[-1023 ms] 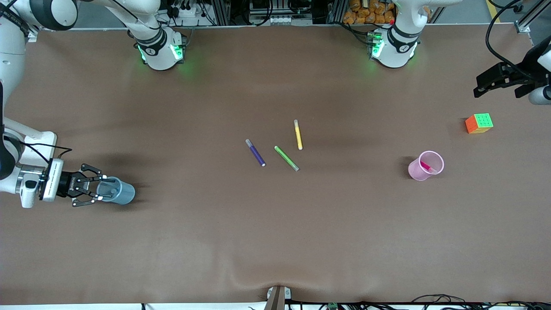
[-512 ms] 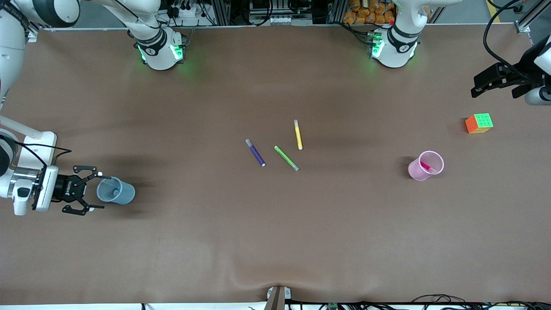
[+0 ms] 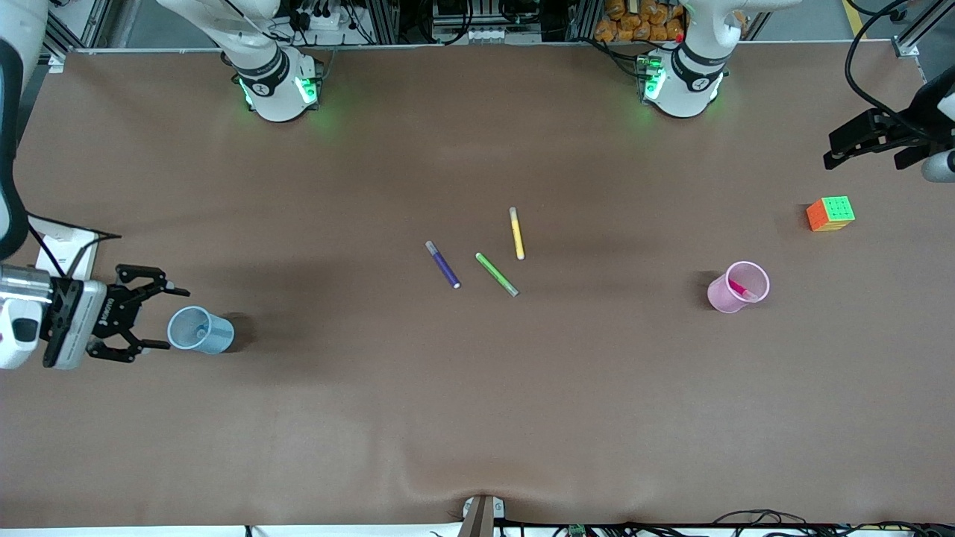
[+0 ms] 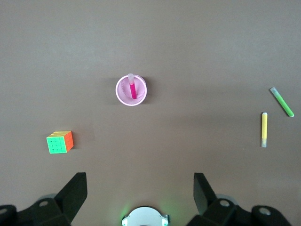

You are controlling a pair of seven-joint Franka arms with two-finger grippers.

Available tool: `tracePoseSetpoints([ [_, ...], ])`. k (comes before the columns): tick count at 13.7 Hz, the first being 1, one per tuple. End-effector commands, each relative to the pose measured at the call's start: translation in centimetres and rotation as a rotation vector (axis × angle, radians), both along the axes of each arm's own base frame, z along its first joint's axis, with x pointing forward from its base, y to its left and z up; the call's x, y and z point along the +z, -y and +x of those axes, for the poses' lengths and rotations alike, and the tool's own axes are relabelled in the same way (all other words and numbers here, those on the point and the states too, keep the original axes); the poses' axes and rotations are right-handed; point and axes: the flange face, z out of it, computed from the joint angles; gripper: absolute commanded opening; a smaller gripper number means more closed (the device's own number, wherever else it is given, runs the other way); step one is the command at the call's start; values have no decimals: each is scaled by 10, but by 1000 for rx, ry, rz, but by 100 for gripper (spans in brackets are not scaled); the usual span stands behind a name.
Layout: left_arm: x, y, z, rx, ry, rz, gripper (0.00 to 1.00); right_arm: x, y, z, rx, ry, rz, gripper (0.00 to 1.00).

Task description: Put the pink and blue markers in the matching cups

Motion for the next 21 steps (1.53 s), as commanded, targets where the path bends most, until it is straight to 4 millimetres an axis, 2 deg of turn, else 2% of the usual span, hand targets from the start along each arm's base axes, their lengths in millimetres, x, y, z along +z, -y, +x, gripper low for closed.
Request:
tracePoseSetpoints([
  [1,6,0,-5,13,4,-8,100,42,-14,-23,-97,-49,-124,100],
  [7,13,-10,-14,37,1,-6,100,90,-34,-68,-339,-124,-278,100],
  [10,8,-13,-15,41,-12,-9,100,102,-29,-91,-538,-195,-301,100],
  [12,2,-12,-18,46,-21,-8,100,119,-23,-102,-688,-216,-367,100],
  [13,2,-10,-18,58,-21,-7,100,126,-25,-107,-748,-237,-385,100],
  [16,0,21,-19,86,-23,12,100,145,-32,-123,-891,-265,-454,100],
  [19,-4,20,-20,89,26,8,100,158,-30,-139,-957,-306,-505,100],
  [21,2,18,-21,93,50,-3,100,160,-31,-141,-989,-323,-525,100],
])
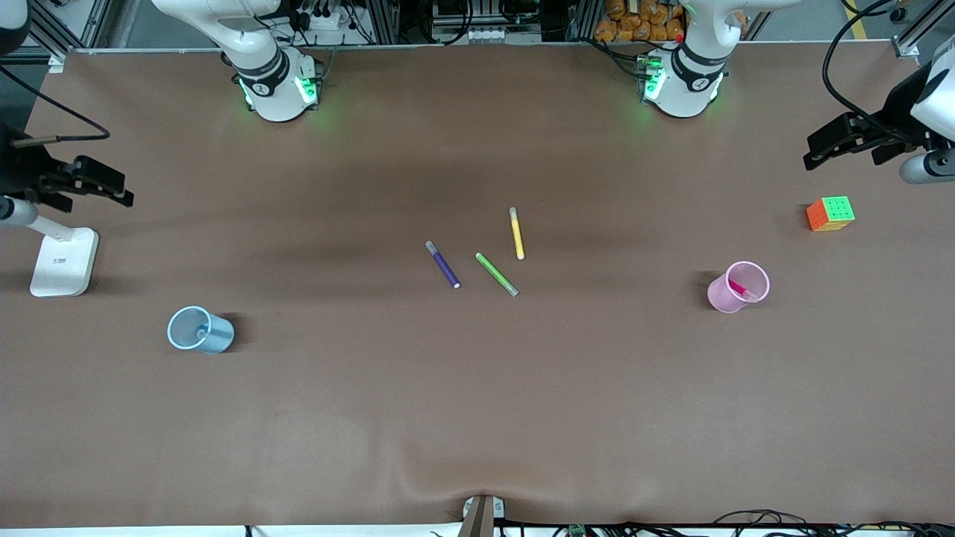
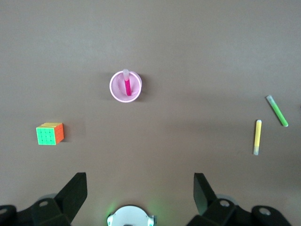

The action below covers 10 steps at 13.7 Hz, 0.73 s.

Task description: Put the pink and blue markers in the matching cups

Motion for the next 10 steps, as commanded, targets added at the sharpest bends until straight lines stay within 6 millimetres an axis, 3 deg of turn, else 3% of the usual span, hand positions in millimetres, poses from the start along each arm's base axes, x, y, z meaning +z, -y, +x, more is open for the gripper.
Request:
tracePoseSetpoints([
  [1,10,-7,-13,11,41,-7,100,8,0,-11,-43,-12,-54,100],
  [10,6,-11,-25,15,29,1,100,27,8,-18,-116,-35,-55,100],
])
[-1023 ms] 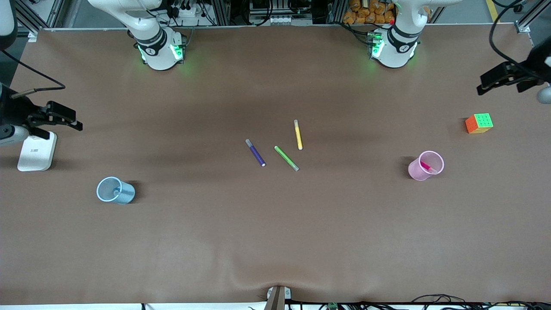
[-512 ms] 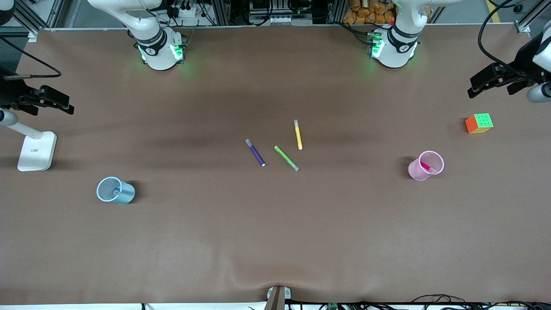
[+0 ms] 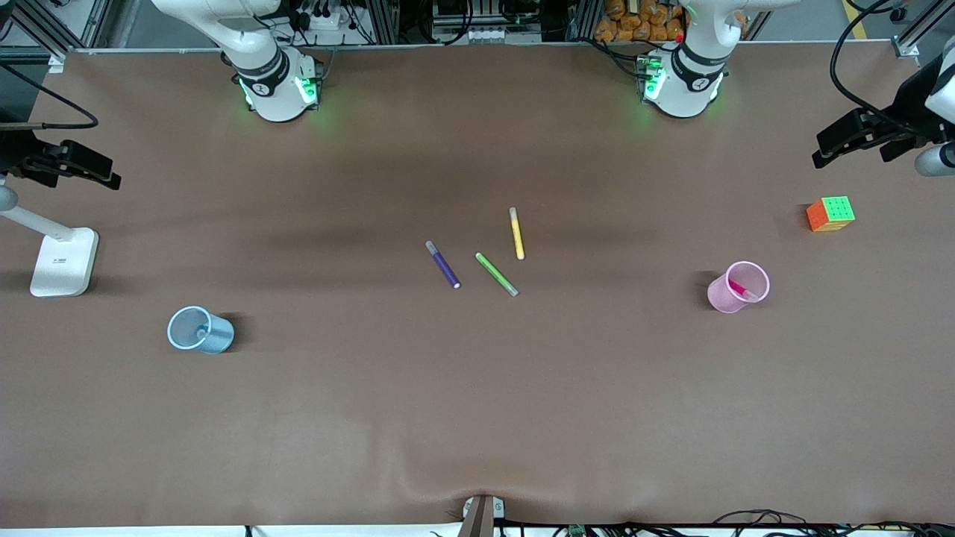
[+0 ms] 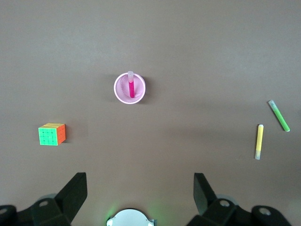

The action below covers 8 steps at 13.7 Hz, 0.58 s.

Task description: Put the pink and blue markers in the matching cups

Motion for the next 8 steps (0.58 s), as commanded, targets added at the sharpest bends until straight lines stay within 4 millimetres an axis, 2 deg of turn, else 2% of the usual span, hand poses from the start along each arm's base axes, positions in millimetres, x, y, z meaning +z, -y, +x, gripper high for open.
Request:
tracePoseSetpoints([
  [1,8,-1,-17,-2,23,1,100,12,3,-5,-15,9,-13,100],
  [3,19,-3,-12,-5,49,-2,100,11,2,-3,-14,14,-7,100],
  [5,20,-8,-2,4,52,-2,100,12,3,0,36,39,-2,100],
  [8,19,-7,-3,3,35,-1,100,13,3,2,45,54,-2,100],
])
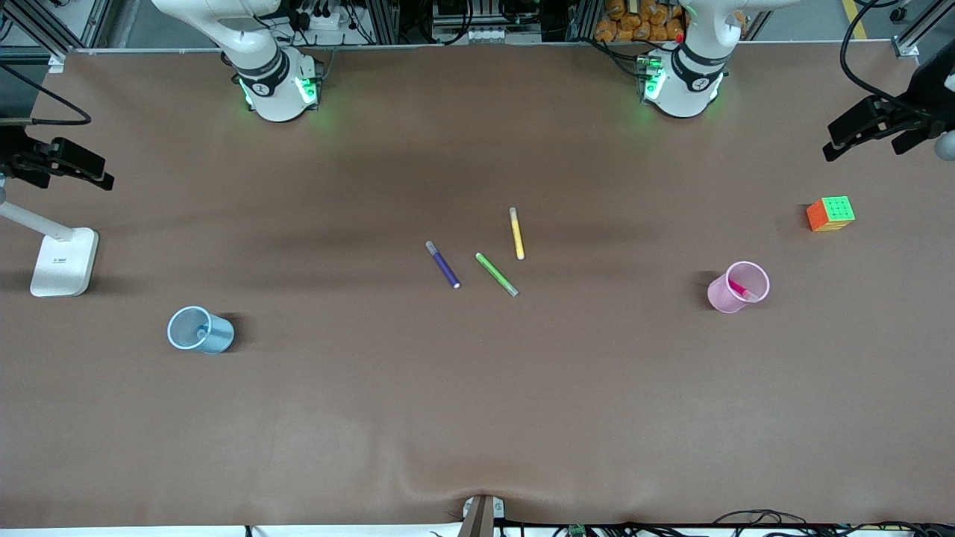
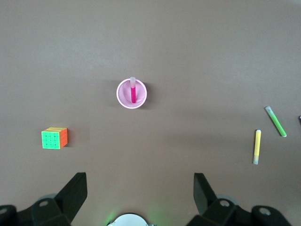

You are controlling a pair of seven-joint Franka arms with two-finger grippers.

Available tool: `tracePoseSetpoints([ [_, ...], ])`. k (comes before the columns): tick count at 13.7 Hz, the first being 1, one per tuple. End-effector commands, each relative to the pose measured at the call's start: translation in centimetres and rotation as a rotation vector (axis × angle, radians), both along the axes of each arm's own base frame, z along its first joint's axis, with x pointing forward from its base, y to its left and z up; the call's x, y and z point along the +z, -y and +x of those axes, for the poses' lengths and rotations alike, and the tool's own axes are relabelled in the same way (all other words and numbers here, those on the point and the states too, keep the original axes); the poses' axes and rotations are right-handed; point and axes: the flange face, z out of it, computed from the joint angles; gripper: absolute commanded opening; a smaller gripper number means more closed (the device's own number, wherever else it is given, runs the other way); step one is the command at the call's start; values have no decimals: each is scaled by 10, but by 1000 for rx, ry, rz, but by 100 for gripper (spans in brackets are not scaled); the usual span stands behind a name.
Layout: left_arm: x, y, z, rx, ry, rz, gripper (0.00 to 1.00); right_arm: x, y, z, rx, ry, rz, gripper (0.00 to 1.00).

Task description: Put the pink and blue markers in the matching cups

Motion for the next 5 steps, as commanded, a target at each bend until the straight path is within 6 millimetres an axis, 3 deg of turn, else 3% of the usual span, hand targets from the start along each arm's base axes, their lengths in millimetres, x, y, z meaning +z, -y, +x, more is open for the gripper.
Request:
tracePoseSetpoints([
  [1,3,-2,1,-1,-10,1,100,6,2,-2,13,11,-3,100],
  [5,1,5,-2,3,-38,4,100,10,-6,-2,17,15,-8,100],
])
